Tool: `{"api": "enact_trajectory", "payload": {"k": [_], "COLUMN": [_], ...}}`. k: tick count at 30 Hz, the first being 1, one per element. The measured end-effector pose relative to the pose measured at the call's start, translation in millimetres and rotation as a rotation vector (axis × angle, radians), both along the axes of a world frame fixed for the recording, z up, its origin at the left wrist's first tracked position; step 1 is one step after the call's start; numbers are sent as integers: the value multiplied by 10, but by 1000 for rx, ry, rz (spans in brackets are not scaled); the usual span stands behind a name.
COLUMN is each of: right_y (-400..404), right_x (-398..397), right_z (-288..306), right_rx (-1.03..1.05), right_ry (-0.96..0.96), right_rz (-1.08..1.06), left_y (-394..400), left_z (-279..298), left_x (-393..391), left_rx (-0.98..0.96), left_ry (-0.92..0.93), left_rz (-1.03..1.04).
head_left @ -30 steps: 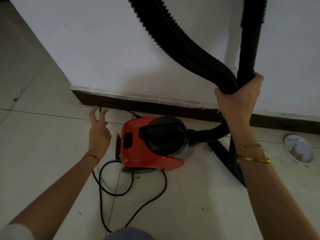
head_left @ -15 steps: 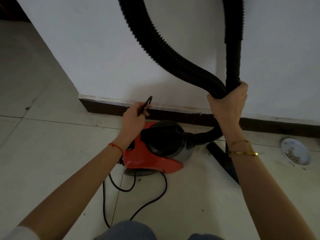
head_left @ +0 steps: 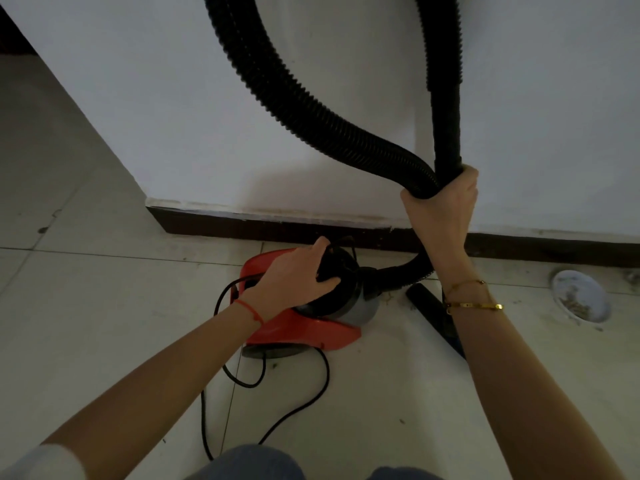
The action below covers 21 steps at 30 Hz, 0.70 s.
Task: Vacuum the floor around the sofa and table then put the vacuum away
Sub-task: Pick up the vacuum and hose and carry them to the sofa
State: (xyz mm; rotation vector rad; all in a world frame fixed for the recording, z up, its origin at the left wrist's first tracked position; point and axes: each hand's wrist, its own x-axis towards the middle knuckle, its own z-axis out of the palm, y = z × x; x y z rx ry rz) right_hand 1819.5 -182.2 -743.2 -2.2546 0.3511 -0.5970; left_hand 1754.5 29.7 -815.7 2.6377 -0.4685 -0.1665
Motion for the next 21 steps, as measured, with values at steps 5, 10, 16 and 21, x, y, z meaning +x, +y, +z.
{"api": "enact_trajectory", "payload": {"k": [5,10,16,21], "right_y": [-53,-94,-45,-104], "right_x": [20,-18,-194,-495], "right_z": [13,187,1009,2096], "right_rx": [32,71,165,186], "right_ry": [47,67,94,129], "right_rz": [16,37,31,32], "left_y": [-9,7,-30,-88], "left_z": [-23,59,749,1850], "left_x": [152,147,-81,-371], "left_rx": [164,147,117,127], "left_ry": [-1,68,133,156], "left_rz": [24,-3,41,43]}}
